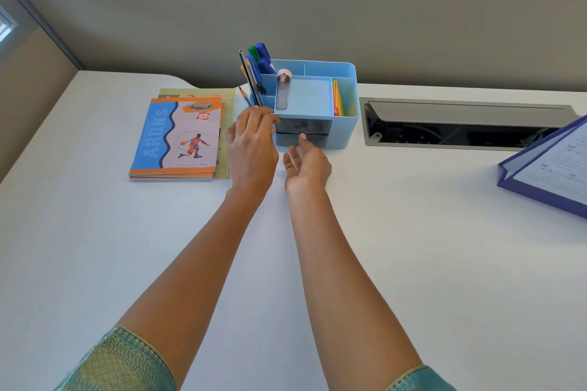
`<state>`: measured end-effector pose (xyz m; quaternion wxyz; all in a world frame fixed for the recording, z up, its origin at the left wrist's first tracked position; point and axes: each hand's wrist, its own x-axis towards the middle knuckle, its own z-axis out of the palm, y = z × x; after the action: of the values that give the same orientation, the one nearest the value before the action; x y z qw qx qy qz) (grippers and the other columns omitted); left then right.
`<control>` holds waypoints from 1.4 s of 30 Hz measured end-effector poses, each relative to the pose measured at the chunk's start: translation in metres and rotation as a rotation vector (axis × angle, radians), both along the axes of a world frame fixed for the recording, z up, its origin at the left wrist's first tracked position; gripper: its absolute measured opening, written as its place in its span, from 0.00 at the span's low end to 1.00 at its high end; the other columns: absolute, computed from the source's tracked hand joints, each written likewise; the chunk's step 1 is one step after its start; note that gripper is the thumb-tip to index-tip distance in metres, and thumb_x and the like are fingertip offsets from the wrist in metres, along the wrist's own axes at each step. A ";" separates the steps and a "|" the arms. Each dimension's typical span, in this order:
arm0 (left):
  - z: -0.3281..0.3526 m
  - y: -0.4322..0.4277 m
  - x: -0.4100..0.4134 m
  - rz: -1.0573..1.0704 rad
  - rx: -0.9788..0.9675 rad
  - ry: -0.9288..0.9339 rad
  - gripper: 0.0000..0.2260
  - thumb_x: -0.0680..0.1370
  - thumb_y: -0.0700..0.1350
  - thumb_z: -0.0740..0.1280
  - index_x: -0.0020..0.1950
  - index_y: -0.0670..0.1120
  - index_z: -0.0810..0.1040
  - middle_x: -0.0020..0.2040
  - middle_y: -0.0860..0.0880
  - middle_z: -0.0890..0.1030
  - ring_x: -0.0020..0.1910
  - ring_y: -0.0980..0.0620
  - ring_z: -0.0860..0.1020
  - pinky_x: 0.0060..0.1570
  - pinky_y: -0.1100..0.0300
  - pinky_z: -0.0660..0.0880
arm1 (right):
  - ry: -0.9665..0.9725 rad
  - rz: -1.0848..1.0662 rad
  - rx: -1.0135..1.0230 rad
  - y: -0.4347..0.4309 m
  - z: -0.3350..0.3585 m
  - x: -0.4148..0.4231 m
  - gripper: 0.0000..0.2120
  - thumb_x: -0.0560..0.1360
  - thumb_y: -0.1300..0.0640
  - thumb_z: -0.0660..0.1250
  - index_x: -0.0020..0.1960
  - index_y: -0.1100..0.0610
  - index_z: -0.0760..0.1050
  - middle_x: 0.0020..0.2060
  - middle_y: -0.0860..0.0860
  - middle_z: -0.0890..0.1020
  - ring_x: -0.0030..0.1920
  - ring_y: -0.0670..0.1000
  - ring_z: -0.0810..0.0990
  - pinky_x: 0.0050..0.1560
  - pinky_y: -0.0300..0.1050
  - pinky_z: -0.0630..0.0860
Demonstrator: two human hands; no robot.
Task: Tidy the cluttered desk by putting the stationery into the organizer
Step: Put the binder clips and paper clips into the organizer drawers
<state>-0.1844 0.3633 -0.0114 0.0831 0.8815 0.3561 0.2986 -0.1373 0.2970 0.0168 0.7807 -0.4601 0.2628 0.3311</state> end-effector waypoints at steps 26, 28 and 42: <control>-0.006 -0.003 -0.013 -0.079 -0.001 0.196 0.14 0.76 0.38 0.68 0.61 0.47 0.77 0.79 0.49 0.56 0.78 0.46 0.51 0.74 0.46 0.54 | -0.094 0.149 -0.300 -0.022 -0.012 0.003 0.22 0.68 0.43 0.75 0.50 0.57 0.71 0.45 0.59 0.84 0.33 0.54 0.84 0.32 0.45 0.82; -0.007 -0.004 -0.014 -0.089 -0.004 0.205 0.14 0.76 0.37 0.68 0.61 0.47 0.77 0.79 0.48 0.54 0.78 0.46 0.50 0.74 0.45 0.55 | -0.135 0.181 -0.399 -0.017 -0.012 0.008 0.27 0.68 0.45 0.75 0.56 0.57 0.66 0.42 0.59 0.84 0.31 0.55 0.84 0.33 0.48 0.83; -0.007 -0.002 -0.016 -0.125 -0.004 0.231 0.14 0.76 0.39 0.68 0.61 0.48 0.76 0.80 0.47 0.52 0.79 0.45 0.48 0.75 0.44 0.55 | -0.418 0.419 -0.576 -0.026 -0.020 0.021 0.19 0.75 0.54 0.66 0.62 0.53 0.63 0.40 0.58 0.84 0.28 0.54 0.84 0.35 0.49 0.84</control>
<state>-0.2005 0.3611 -0.0185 0.0616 0.9305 0.3081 0.1885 -0.1159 0.2713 -0.0035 0.5723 -0.7608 0.0811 0.2950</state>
